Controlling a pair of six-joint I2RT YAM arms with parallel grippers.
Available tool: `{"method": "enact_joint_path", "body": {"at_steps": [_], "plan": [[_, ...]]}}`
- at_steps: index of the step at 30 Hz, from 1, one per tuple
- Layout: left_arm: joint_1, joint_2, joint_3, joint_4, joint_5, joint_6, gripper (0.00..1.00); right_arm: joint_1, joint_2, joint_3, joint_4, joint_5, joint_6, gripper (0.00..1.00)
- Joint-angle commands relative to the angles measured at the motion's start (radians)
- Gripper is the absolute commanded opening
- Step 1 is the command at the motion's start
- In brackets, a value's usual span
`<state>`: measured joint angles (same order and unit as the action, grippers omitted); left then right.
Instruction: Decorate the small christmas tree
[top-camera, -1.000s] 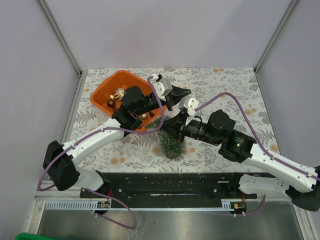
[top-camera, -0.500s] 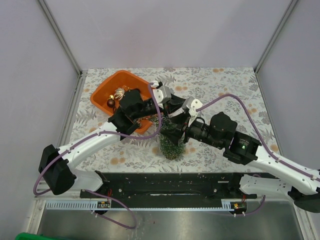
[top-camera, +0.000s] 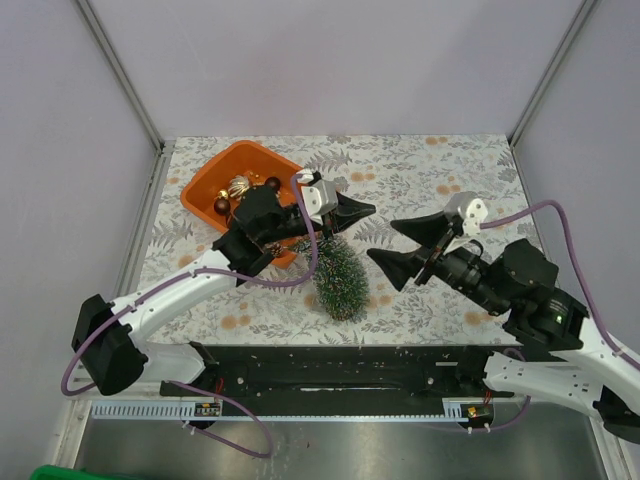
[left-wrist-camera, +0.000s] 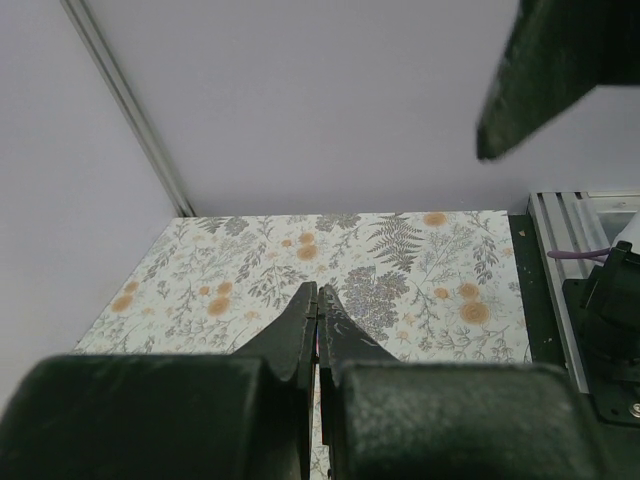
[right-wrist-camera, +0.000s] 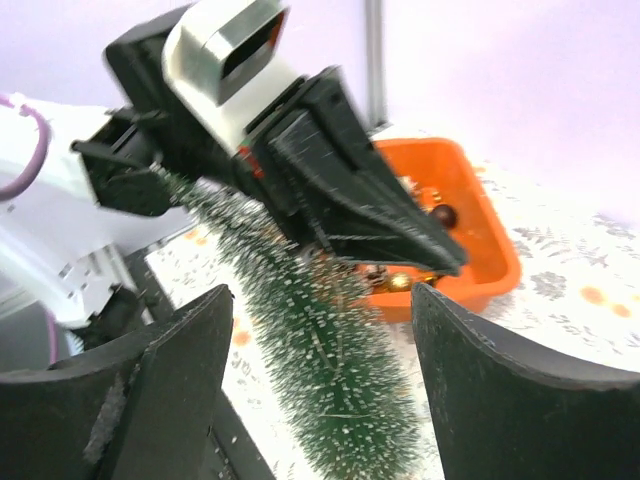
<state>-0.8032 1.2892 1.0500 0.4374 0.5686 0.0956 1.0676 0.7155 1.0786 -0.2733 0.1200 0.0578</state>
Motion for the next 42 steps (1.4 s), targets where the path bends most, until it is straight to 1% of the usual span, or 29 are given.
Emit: {"method": "enact_joint_path", "body": {"at_steps": [1,6,9,10,11,12,14,16,17,20,21,26,30,33,36,42], "plan": [[-0.002,-0.042,-0.008,0.070,0.005,0.024,0.00,-0.003,0.028,0.072,-0.039,0.203,-0.033,0.80],[0.001,-0.054,-0.002,0.073,0.005,0.047,0.00,-0.006,0.071,0.086,-0.050,0.273,-0.052,0.80],[0.002,-0.059,0.004,0.073,0.007,0.070,0.01,-0.040,0.068,0.063,-0.035,0.277,-0.043,0.80],[0.002,-0.063,0.005,0.078,-0.004,0.075,0.09,-0.058,0.064,0.054,-0.030,0.262,-0.030,0.80],[0.002,-0.065,0.005,0.084,-0.013,0.075,0.28,-0.078,0.059,0.044,-0.029,0.244,-0.020,0.80],[0.002,-0.067,0.010,0.084,-0.019,0.082,0.33,-0.093,0.055,0.037,-0.027,0.228,-0.009,0.80],[0.002,-0.070,0.018,0.084,-0.022,0.093,0.37,-0.118,0.044,0.026,-0.024,0.205,0.008,0.80],[0.002,-0.071,0.033,0.072,-0.026,0.098,0.55,-0.127,0.039,0.017,-0.017,0.193,0.010,0.80],[0.004,-0.073,0.041,0.064,-0.026,0.099,0.58,-0.129,0.039,0.015,-0.015,0.190,0.011,0.80],[0.006,-0.077,0.064,0.041,-0.032,0.105,0.63,-0.133,0.042,0.009,-0.009,0.176,0.016,0.80],[0.006,-0.082,0.068,0.035,-0.035,0.110,0.67,-0.133,0.042,0.007,-0.004,0.170,0.020,0.80],[0.012,-0.091,0.102,0.018,-0.059,0.136,0.99,-0.135,0.041,-0.012,0.005,0.164,0.031,0.80],[0.015,-0.100,0.131,0.040,-0.122,0.170,0.99,-0.135,0.036,-0.026,0.008,0.165,0.040,0.80],[0.030,-0.117,0.163,0.053,-0.174,0.191,0.99,-0.135,0.025,-0.032,0.006,0.176,0.042,0.81],[0.062,-0.146,0.165,0.075,-0.200,0.204,0.99,-0.133,0.016,-0.036,0.005,0.178,0.043,0.81],[0.108,-0.218,0.177,-0.024,-0.190,0.262,0.99,-0.135,0.004,-0.016,-0.024,0.182,0.042,0.81]]}}
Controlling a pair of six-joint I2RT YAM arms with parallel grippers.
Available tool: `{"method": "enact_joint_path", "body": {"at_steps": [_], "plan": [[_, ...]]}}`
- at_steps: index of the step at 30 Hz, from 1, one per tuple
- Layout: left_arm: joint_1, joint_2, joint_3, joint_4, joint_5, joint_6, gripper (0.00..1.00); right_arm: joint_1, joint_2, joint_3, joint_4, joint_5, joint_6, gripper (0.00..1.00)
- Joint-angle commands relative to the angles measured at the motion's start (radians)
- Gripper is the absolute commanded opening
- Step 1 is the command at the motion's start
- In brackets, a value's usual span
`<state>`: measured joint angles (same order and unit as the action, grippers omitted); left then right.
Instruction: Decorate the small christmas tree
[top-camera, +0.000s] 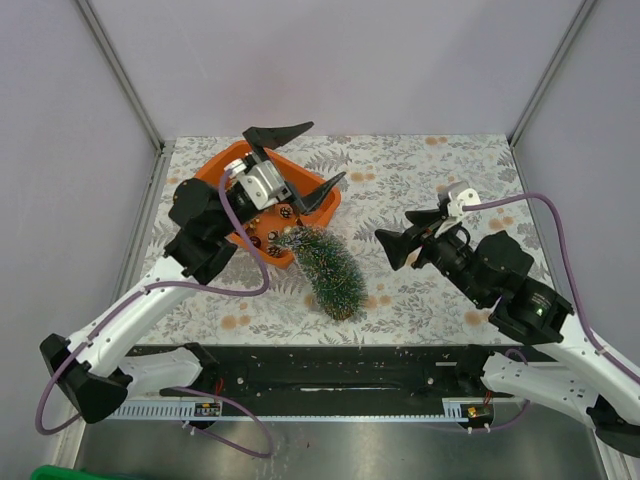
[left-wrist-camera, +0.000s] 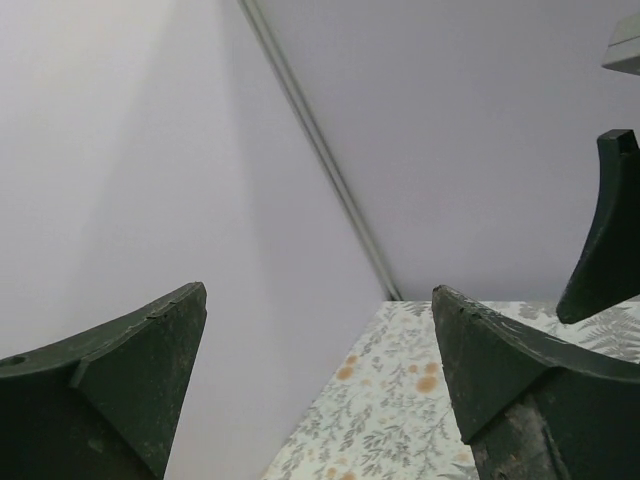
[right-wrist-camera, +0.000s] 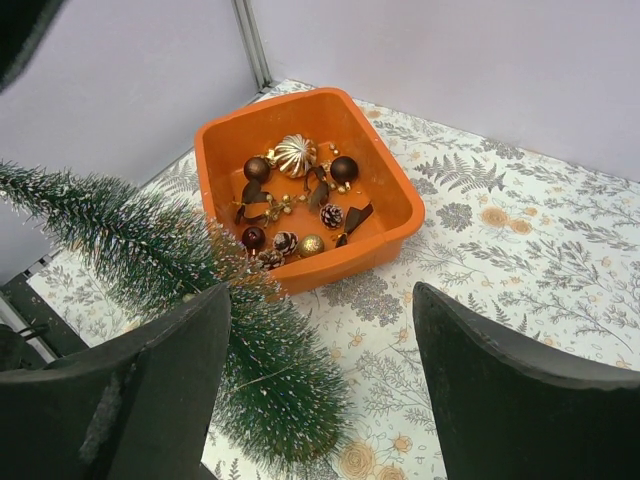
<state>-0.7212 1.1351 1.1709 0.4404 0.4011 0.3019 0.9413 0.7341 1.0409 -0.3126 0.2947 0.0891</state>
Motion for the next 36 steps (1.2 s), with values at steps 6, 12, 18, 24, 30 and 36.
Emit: {"method": "enact_joint_path", "body": {"at_steps": [6,12,18,24,30,36], "plan": [[0.091,-0.179,0.009,-0.230,-0.157,0.014,0.99,-0.009,-0.059,0.070,-0.055,0.046,-0.008,0.82],[0.198,-0.225,-0.039,-0.475,-0.356,-0.159,0.99,-0.007,-0.045,0.169,-0.106,0.046,-0.054,0.82],[0.448,0.041,0.159,-0.946,-0.292,-0.271,0.99,-0.009,0.031,0.248,-0.141,0.032,-0.084,0.83],[0.508,0.253,0.249,-1.059,-0.315,-0.262,0.99,-0.009,0.054,0.294,-0.137,0.050,-0.144,0.85],[0.508,0.564,0.461,-1.126,-0.277,-0.261,0.99,-0.009,0.015,0.295,-0.158,0.093,-0.137,0.84],[0.508,0.825,0.676,-1.158,-0.268,-0.329,0.99,-0.009,-0.042,0.269,-0.206,0.126,-0.095,0.78]]}}
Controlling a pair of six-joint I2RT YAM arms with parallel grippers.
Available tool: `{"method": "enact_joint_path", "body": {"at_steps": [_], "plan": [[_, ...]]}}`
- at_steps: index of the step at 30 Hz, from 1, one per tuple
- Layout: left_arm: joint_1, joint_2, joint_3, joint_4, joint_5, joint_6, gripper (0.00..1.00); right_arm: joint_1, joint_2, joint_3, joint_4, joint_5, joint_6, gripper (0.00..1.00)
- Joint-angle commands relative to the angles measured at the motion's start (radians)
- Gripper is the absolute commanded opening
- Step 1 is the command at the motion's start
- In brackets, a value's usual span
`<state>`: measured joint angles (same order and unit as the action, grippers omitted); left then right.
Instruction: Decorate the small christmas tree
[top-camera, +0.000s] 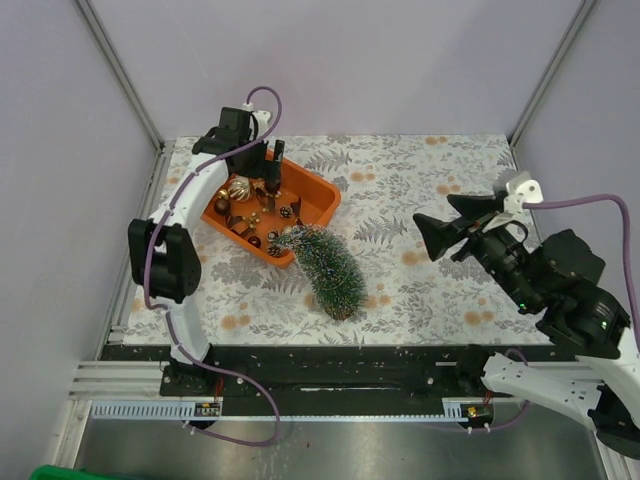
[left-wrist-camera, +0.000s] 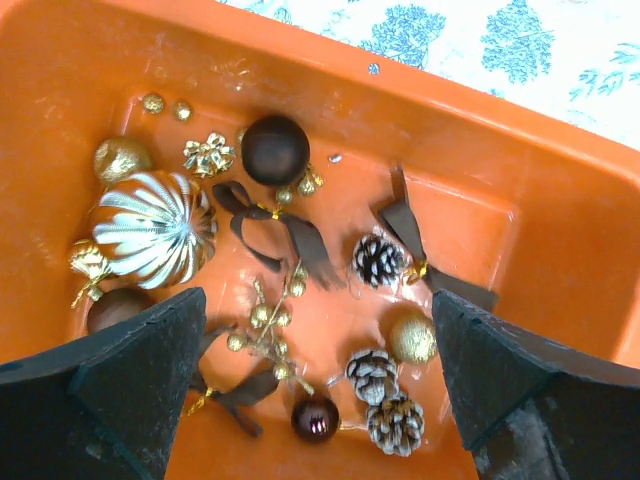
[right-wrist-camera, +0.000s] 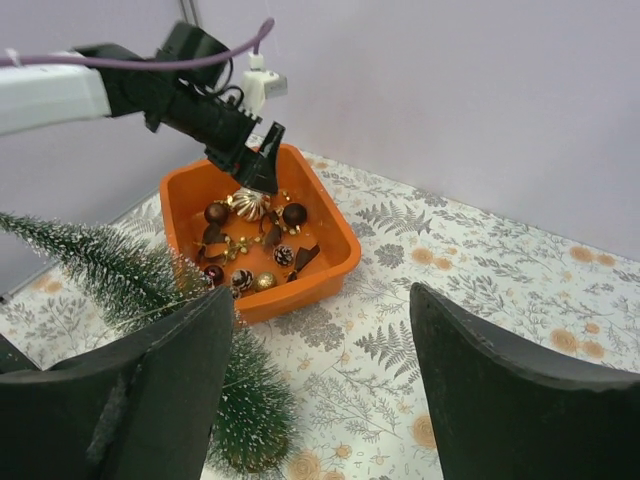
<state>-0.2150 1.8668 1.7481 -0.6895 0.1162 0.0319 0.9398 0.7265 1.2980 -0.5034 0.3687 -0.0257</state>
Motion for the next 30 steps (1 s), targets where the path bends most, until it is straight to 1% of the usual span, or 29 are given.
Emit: {"method": "enact_joint_path", "body": {"at_steps": [1,2,5,9,15,16,17,20,21,23,27,30], "plan": [[0.000,0.129,0.125,-0.028,0.020,-0.069,0.99,-0.007,-0.044,0.001,-0.018,0.058,0.020,0.77],[-0.001,0.155,0.140,-0.028,0.022,-0.076,0.98,-0.007,-0.048,-0.002,-0.024,0.062,0.052,0.76],[-0.024,0.206,0.165,-0.030,-0.003,-0.067,0.95,-0.007,-0.056,-0.009,-0.040,0.075,0.066,0.73],[-0.049,0.230,0.145,-0.028,-0.029,-0.079,0.94,-0.006,-0.059,-0.016,-0.058,0.081,0.073,0.71],[-0.069,0.259,0.125,-0.013,-0.067,-0.107,0.88,-0.007,-0.065,-0.039,-0.058,0.085,0.076,0.68],[-0.070,0.265,0.128,-0.010,-0.066,-0.110,0.86,-0.007,-0.064,-0.042,-0.060,0.085,0.075,0.68],[-0.073,0.264,0.129,-0.007,-0.063,-0.110,0.81,-0.007,-0.062,-0.043,-0.063,0.085,0.076,0.67],[-0.083,0.256,0.107,0.005,-0.030,-0.106,0.59,-0.007,-0.065,-0.048,-0.064,0.087,0.079,0.66],[-0.087,0.252,0.096,0.007,-0.024,-0.101,0.55,-0.007,-0.067,-0.048,-0.066,0.088,0.081,0.66],[-0.098,0.235,0.064,0.005,-0.018,-0.087,0.55,-0.007,-0.068,-0.046,-0.070,0.088,0.082,0.66],[-0.127,0.197,-0.008,0.016,-0.030,-0.058,0.60,-0.007,-0.070,-0.045,-0.075,0.087,0.086,0.66],[-0.130,0.201,-0.019,0.010,-0.035,-0.066,0.64,-0.007,-0.068,-0.042,-0.075,0.082,0.089,0.66]]}}
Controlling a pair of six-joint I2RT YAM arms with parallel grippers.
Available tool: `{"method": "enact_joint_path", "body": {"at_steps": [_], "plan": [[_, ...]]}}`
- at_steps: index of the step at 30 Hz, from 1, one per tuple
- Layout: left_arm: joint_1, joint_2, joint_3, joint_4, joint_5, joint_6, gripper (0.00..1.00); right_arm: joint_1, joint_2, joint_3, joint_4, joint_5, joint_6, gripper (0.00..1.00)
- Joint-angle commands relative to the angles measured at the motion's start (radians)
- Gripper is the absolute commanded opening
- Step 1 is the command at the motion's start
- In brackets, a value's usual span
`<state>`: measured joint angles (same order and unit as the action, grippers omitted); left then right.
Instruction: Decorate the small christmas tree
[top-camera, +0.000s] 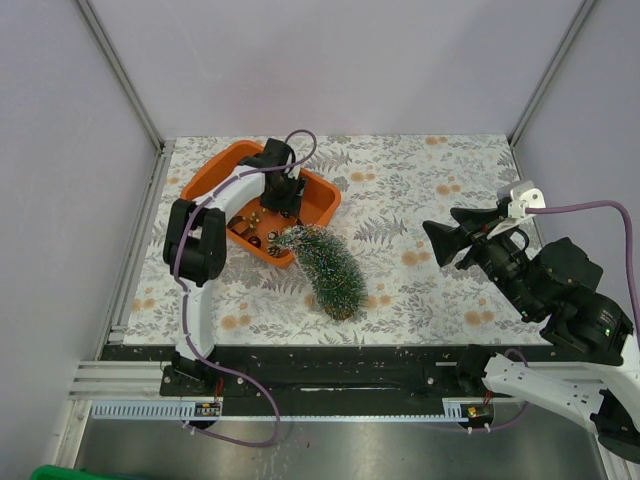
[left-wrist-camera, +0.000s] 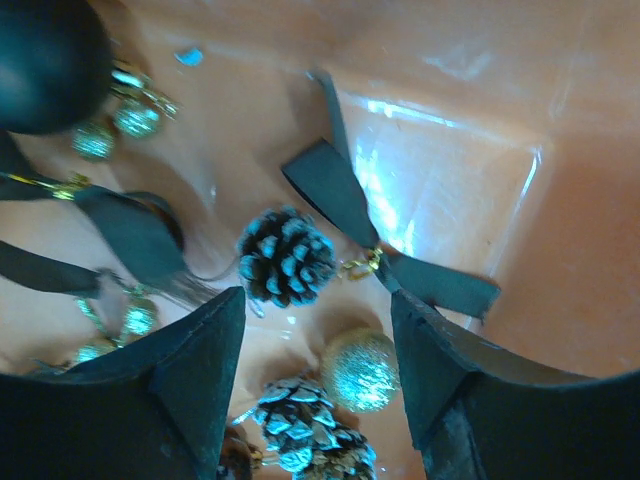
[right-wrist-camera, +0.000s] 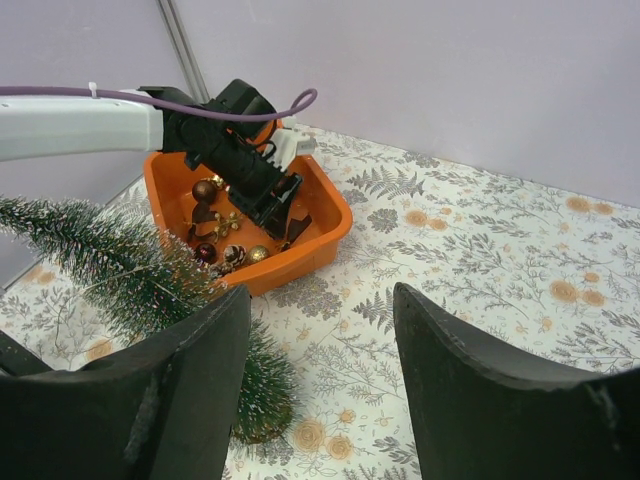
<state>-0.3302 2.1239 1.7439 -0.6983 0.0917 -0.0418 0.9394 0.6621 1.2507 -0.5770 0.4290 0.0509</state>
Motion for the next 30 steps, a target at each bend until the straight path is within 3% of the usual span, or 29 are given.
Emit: {"method": "enact_joint_path", "body": {"at_steps": [1,9,14,22,24,26,30], "plan": [[-0.013,-0.052,-0.015,0.016,-0.007,0.005,0.65,-0.007,-0.001,0.006,-0.003,0.019,0.013,0.66],[-0.015,-0.044,-0.015,0.039,0.008,-0.017,0.60,-0.005,0.001,0.010,-0.001,0.005,0.029,0.66],[-0.018,-0.044,-0.014,0.046,-0.018,0.008,0.48,-0.007,-0.001,0.015,-0.007,0.001,0.032,0.64],[-0.044,-0.053,-0.047,0.068,-0.078,0.080,0.57,-0.007,-0.002,0.023,-0.007,-0.006,0.033,0.61],[-0.046,-0.055,-0.049,0.068,-0.081,0.080,0.38,-0.007,-0.002,0.021,-0.007,-0.007,0.033,0.60],[-0.047,-0.073,-0.049,0.068,-0.070,0.082,0.28,-0.007,-0.004,0.023,-0.004,-0.010,0.035,0.59],[-0.047,-0.143,-0.047,0.066,-0.053,0.092,0.26,-0.007,-0.005,0.029,-0.015,-0.013,0.030,0.59]]}}
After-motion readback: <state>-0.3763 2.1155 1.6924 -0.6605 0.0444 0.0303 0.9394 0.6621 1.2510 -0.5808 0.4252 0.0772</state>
